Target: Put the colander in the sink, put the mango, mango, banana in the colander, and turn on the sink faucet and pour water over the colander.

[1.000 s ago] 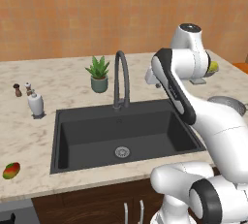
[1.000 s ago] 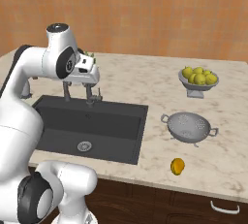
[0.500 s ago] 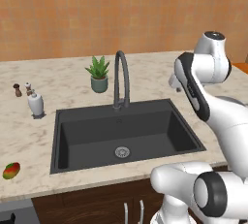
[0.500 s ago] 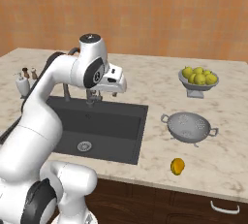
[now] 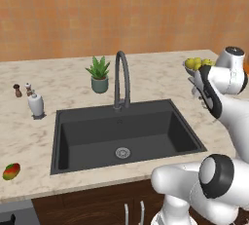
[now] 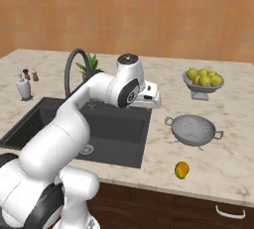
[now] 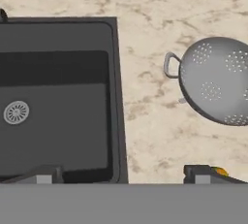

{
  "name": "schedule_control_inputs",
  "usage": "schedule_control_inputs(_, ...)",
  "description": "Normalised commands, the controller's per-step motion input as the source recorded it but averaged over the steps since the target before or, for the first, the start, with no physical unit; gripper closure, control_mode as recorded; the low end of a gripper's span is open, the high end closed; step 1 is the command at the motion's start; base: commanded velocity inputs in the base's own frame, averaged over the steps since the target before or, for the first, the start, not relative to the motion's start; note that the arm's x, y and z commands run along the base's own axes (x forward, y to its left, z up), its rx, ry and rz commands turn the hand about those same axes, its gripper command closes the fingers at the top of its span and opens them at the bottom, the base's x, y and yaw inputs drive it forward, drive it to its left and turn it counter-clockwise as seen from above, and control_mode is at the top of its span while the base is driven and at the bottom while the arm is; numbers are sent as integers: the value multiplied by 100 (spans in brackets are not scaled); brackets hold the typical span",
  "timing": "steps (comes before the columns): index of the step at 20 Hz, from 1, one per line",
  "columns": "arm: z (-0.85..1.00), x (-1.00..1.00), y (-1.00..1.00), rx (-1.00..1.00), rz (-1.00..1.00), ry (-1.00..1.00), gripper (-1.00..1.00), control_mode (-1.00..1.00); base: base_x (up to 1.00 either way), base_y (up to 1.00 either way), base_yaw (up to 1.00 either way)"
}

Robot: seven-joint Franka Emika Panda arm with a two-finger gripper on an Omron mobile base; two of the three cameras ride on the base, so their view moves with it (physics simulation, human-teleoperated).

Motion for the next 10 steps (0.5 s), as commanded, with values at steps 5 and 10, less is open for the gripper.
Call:
schedule_control_inputs(5, -50, 37, -92, -10, 0, 0, -100, -100, 0, 0, 0)
schedule_control_inputs(10, -46, 39, -69, -7, 0, 0, -100, -100, 0, 0, 0)
